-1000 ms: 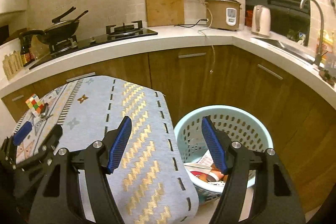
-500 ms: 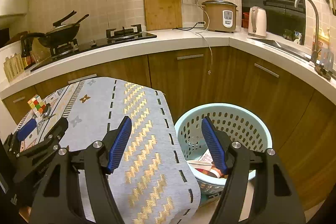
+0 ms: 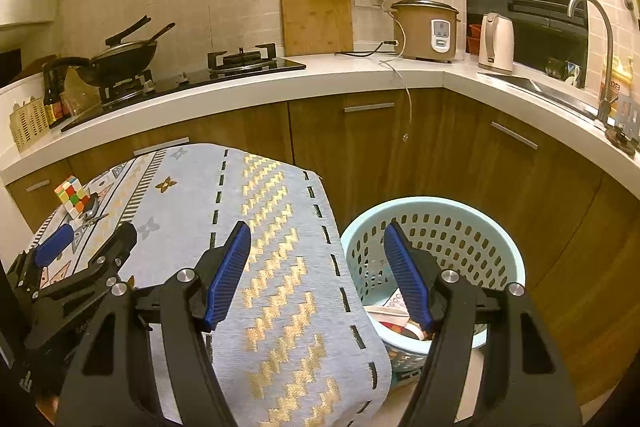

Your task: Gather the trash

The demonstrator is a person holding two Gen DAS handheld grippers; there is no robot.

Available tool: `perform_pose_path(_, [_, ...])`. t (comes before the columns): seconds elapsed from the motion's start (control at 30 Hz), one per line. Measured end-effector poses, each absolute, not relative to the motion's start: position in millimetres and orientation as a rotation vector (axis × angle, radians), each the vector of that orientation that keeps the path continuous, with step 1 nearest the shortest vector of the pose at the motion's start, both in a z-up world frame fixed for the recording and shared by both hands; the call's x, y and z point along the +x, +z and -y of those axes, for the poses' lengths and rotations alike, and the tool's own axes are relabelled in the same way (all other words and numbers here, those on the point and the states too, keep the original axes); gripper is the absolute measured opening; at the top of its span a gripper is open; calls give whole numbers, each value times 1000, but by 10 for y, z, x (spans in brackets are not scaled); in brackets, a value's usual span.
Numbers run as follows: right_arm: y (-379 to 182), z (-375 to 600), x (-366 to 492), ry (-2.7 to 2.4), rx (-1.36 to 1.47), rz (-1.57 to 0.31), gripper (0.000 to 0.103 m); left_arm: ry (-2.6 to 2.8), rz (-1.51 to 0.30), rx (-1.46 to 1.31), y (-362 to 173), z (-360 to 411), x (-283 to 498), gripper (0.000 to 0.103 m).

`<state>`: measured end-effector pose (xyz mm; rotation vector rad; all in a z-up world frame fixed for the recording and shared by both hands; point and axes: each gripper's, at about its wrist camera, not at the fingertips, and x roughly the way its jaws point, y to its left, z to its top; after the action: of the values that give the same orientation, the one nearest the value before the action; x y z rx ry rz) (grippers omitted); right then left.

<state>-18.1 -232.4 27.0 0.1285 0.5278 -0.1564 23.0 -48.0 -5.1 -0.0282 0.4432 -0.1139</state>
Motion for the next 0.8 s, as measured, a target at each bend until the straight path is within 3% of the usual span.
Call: perform_pose_path(0.8, [295,2323,-200,-155,129,-524,65,-115,-451,-13,-61,495,234,96])
